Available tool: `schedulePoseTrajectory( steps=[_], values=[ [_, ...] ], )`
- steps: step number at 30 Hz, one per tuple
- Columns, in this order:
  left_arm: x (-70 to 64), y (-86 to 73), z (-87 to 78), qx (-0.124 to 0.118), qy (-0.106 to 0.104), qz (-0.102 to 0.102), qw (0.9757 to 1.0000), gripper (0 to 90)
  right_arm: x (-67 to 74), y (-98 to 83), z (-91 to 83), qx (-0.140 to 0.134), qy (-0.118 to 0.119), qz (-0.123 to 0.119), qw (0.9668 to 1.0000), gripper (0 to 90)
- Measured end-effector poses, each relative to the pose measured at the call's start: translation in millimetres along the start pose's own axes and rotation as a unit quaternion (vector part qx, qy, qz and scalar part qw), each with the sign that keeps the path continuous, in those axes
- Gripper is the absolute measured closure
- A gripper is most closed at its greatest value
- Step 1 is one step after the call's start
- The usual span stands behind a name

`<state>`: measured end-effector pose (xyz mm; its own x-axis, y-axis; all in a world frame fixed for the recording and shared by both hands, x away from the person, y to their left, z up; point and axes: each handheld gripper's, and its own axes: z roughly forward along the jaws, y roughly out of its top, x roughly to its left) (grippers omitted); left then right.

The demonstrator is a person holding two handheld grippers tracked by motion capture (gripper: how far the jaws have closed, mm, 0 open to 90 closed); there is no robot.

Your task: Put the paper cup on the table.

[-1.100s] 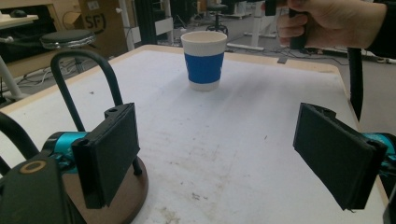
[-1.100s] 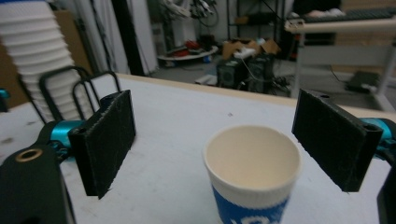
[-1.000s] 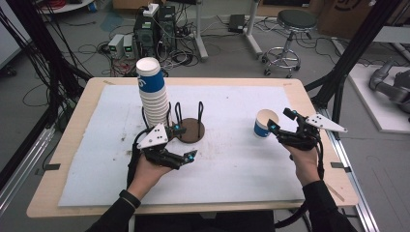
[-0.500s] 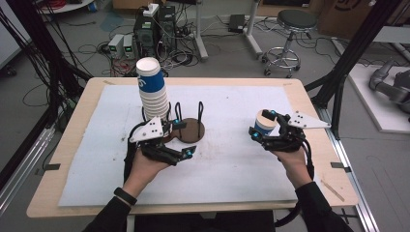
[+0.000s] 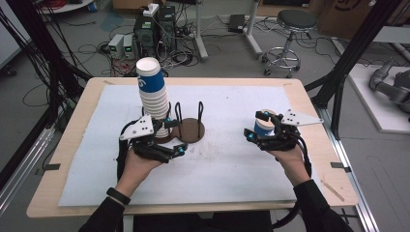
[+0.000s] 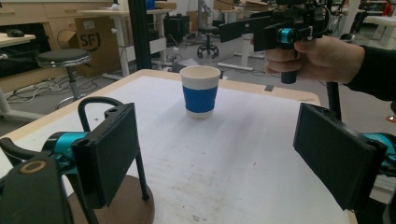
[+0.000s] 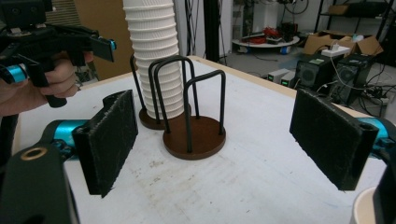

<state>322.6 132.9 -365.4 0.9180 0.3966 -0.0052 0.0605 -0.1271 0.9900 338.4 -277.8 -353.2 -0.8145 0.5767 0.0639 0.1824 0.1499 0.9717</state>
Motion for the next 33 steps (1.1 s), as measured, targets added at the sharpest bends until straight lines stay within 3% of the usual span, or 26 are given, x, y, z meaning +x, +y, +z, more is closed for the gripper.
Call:
schedulePoseTrajectory(
  steps=[9,33],
  values=[
    [1.3,3.5,-5.3,-0.002,0.003,0.001,1.0,14.2,2.6,-0.2,3.0,0.007,0.001,-0.01,0.9999,15.5],
    [3.9,2.6,-9.6,-0.002,0.005,-0.008,1.0,14.2,0.3,-2.4,4.7,0.011,0.001,-0.005,0.9999,15.5]
  ],
)
